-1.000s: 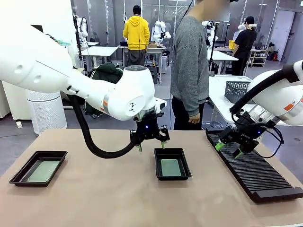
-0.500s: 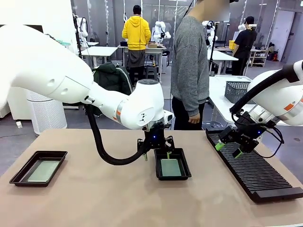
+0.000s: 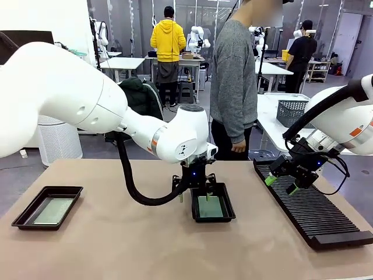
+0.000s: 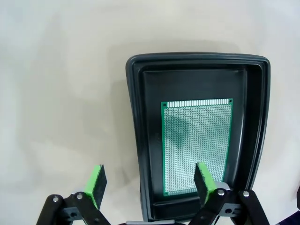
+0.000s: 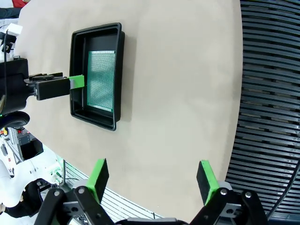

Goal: Inspect and transfer BCBs to ESD trays.
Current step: Pick up the ESD tray and place it on the left side of the table.

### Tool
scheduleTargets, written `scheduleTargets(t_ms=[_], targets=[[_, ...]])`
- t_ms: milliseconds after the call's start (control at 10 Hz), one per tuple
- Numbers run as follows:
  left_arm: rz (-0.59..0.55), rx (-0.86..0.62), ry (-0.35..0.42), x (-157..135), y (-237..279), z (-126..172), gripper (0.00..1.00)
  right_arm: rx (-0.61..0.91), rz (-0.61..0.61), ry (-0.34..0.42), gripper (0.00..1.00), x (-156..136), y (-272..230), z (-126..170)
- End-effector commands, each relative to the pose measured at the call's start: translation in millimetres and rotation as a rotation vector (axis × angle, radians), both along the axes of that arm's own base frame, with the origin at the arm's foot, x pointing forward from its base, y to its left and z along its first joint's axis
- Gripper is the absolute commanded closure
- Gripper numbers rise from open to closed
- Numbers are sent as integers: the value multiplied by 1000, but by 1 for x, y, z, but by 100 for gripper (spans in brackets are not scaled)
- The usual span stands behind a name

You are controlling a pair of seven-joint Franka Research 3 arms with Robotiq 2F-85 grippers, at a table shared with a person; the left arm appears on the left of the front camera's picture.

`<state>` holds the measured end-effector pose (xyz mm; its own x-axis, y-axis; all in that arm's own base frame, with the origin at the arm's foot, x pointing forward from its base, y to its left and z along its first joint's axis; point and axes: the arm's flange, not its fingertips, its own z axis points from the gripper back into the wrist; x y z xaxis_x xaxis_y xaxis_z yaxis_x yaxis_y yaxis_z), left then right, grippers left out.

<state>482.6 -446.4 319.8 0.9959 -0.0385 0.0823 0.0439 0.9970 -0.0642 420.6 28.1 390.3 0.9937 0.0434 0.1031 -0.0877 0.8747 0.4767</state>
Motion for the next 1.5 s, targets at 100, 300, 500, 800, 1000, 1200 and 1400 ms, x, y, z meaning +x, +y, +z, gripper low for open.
scheduleTargets(t_ms=[100,300,500,800,1000,1200,1400], targets=[[27,39,-13,5,-5,-2,7,2,-6,3,0,-1,0,1],[38,39,-19,5,-3,-4,18,2,-6,3,0,-1,0,1],[40,44,-15,5,-1,-5,29,2,-6,3,0,-1,0,1],[34,40,-26,4,3,-4,51,2,-6,3,0,-1,0,1],[33,41,-23,5,2,-6,65,2,-6,3,0,-1,0,1],[32,40,-28,4,2,-5,79,2,-6,3,0,-1,0,1],[30,37,-33,2,3,-5,94,2,-6,3,0,-1,0,1]])
